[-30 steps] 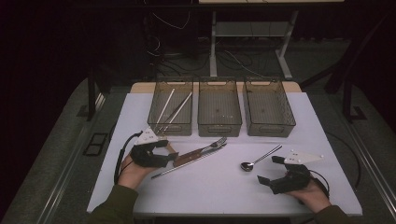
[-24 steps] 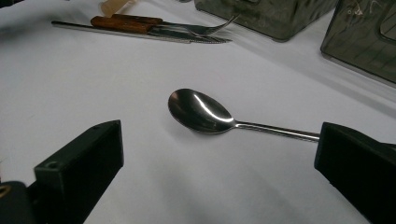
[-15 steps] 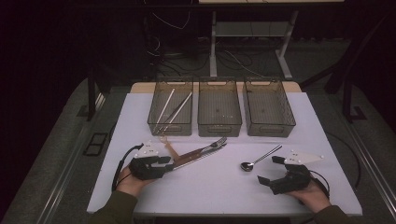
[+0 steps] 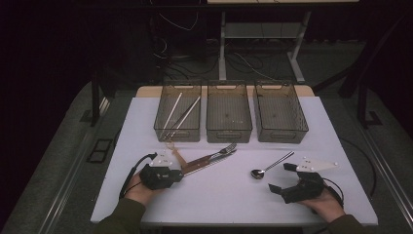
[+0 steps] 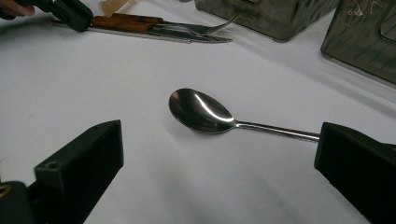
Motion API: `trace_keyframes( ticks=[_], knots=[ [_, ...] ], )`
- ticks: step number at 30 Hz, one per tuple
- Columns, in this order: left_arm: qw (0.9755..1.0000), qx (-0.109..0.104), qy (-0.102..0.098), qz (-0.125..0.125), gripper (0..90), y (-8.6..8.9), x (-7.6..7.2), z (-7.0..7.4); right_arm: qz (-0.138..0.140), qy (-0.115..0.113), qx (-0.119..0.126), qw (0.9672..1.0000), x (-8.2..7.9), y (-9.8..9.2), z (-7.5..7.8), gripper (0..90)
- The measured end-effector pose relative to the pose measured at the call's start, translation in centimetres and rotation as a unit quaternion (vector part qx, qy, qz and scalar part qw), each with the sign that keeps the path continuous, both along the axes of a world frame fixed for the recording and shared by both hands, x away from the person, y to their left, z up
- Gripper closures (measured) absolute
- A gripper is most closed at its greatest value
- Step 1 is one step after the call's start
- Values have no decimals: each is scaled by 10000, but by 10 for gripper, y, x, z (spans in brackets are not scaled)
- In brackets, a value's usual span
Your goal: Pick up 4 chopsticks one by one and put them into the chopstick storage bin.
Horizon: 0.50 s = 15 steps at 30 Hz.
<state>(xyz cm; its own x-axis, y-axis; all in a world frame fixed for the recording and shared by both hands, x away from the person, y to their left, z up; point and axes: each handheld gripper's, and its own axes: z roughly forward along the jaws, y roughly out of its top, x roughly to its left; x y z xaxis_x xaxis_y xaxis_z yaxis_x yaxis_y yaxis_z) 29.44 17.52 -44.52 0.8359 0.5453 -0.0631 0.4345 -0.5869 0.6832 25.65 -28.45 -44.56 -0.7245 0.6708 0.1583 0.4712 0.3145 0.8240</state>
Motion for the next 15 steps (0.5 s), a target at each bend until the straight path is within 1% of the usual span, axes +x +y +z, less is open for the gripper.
trace_keyframes(
  ticks=[1,4,8,10,15],
  knots=[
    [10000,-31,6,16,774,0,0,0,4,2,-4,10000,0,0,0,15],
    [10000,-37,19,-17,785,0,0,-1,2,2,-1,10000,0,0,0,15],
    [9999,-8,62,-99,814,0,-1,0,4,1,-5,10000,0,0,0,14],
    [9999,7,51,-136,819,-1,-2,0,7,3,-9,10000,0,0,0,14],
    [9998,3,90,-158,828,-1,-2,0,13,13,-14,10000,0,0,0,14]
  ],
)
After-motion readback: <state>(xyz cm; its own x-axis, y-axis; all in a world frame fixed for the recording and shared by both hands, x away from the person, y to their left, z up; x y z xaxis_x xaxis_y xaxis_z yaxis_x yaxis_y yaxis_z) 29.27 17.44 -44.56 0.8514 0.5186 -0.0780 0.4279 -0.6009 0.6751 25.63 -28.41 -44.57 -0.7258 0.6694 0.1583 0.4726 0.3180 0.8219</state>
